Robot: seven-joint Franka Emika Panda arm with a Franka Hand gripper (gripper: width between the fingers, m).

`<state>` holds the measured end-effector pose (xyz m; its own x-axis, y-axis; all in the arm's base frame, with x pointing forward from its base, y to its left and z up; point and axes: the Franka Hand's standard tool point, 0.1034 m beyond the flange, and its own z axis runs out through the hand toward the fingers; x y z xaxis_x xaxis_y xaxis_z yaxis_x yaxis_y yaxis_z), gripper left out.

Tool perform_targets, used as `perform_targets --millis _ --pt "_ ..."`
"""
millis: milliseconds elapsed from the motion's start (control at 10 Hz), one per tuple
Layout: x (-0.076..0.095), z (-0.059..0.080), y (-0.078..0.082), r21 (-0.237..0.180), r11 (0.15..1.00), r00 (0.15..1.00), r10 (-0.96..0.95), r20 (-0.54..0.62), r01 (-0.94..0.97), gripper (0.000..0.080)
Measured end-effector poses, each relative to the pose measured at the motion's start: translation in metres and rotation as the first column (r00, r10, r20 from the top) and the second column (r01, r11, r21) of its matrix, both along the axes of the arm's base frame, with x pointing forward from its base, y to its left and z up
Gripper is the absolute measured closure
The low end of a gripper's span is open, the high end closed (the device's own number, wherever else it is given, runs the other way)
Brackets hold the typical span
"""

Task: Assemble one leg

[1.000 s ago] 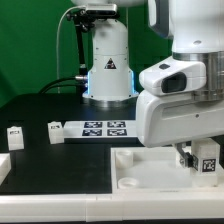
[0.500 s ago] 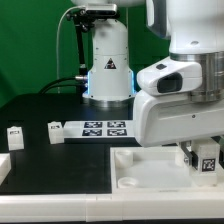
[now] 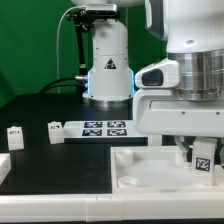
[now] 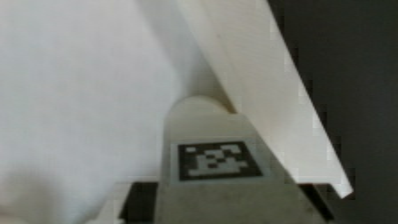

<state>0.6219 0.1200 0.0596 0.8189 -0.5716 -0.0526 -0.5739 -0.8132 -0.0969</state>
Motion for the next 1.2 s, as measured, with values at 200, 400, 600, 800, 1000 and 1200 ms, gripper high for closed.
perform_targets --millis 200,400,600,800,1000,1200 --pt "-0.0002 -0.0004 0.0005 0.01 0.97 0.97 -0.243 -0.031 0.243 0.0508" --pt "-0.0008 -0.0007 0.0038 0.003 0.876 0.875 -0.481 -0.061 0.482 0.0508" --pt "0.0005 -0.0003 0.0048 -0.005 0.799 0.797 -0.601 -0.066 0.602 0.0508" --pt "0.0006 -0.0004 0.005 -0.005 0.767 0.765 -0.64 -0.073 0.641 0.0501" --pt "0.0005 -0.0005 0.0055 -0.001 0.805 0.803 -0.593 -0.067 0.594 0.0299" --pt "0.0007 -0.001 0.0041 0.005 0.872 0.871 -0.488 -0.053 0.489 0.0175"
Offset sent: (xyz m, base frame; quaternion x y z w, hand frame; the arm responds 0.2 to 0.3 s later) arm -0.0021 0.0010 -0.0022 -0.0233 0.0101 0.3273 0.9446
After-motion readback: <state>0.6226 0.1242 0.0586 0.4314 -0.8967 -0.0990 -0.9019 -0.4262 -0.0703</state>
